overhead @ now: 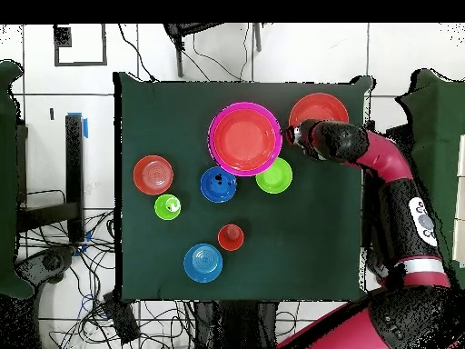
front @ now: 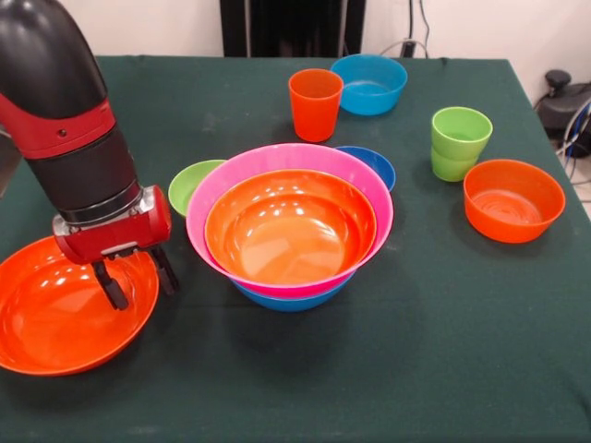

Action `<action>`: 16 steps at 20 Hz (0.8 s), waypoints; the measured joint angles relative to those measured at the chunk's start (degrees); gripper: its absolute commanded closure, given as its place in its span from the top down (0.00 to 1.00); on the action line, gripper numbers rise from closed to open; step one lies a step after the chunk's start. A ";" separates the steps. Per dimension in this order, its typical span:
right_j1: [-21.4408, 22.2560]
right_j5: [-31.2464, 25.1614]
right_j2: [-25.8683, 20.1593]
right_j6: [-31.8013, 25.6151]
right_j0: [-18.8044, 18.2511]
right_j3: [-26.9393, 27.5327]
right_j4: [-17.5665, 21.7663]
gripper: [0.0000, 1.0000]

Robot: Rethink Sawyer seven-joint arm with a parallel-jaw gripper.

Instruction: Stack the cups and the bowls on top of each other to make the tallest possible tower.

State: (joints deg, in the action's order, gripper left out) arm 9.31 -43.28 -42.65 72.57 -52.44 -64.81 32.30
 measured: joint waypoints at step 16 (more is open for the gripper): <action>0.24 0.63 -0.35 0.00 -0.18 0.06 -0.18 0.00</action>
State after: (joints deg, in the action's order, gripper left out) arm 9.55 -42.65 -42.99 72.57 -52.62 -64.75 32.13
